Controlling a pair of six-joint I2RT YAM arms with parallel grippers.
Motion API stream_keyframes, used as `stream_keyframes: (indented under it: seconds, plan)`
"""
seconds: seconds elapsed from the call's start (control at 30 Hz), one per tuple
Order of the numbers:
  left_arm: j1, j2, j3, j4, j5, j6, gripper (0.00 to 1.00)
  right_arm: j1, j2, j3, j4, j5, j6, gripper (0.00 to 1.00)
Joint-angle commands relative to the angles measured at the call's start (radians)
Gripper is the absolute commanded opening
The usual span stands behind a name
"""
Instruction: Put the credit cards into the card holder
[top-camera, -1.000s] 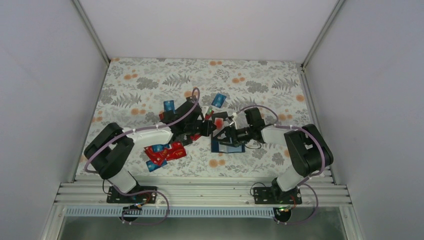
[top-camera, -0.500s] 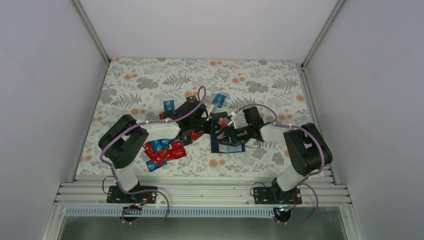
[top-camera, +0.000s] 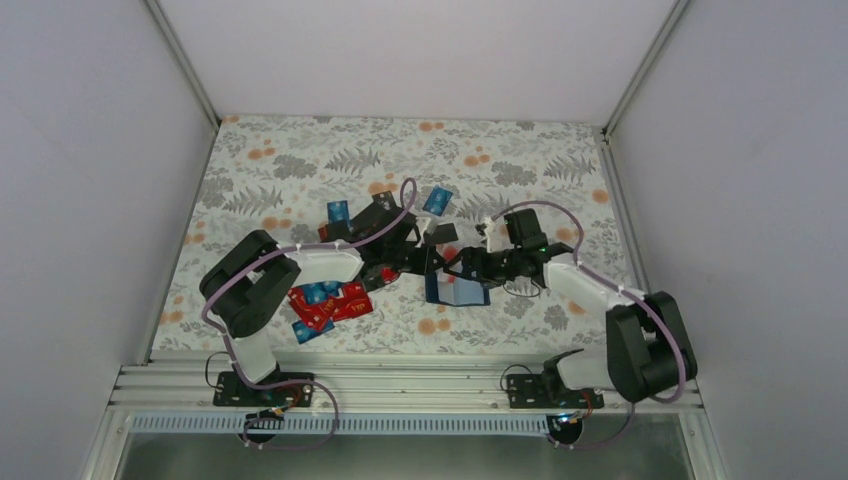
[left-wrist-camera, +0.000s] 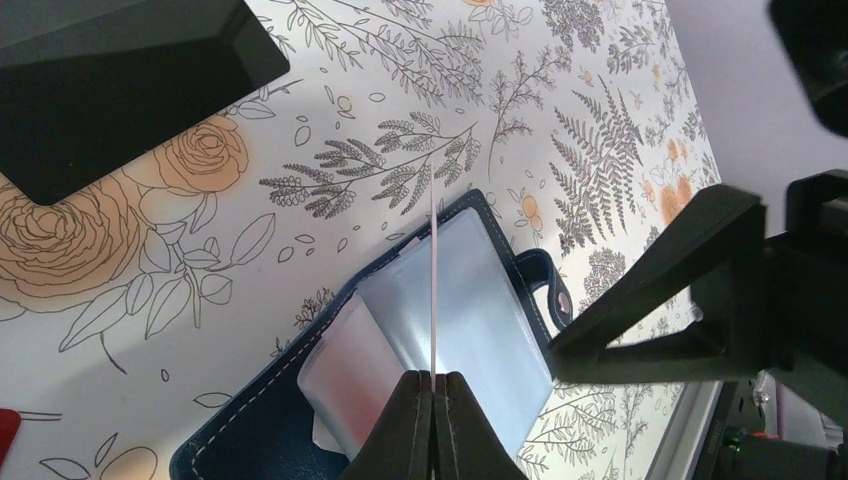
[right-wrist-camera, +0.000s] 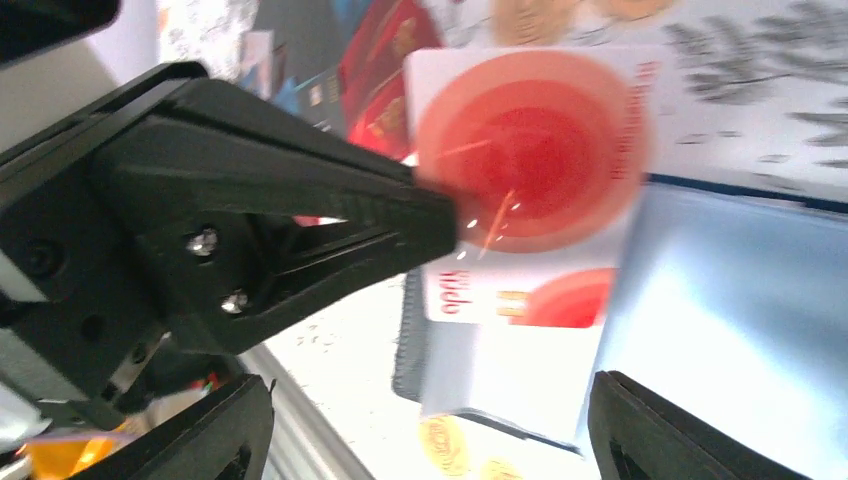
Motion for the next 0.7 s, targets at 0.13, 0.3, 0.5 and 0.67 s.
stream_keyframes:
  seconds: [0.13,0.3,0.5,0.67]
  plan:
    - [-0.01,-0.012,-0.026,-0.004,0.03,-0.082,0.02,-0.011,-0.103,-0.072,-0.087,0.381,0.131,0.7]
    - [-0.009,-0.011,-0.025,-0.025,0.073,-0.15,0.02,-0.01,-0.096,-0.116,-0.063,0.45,0.156,0.67]
    - [-0.01,-0.015,-0.023,-0.051,0.113,-0.215,0.02,-0.01,-0.088,-0.142,-0.059,0.49,0.164,0.64]
    - [-0.011,0.0,-0.028,-0.065,0.151,-0.276,0.02,-0.011,-0.073,-0.162,-0.03,0.479,0.168,0.59]
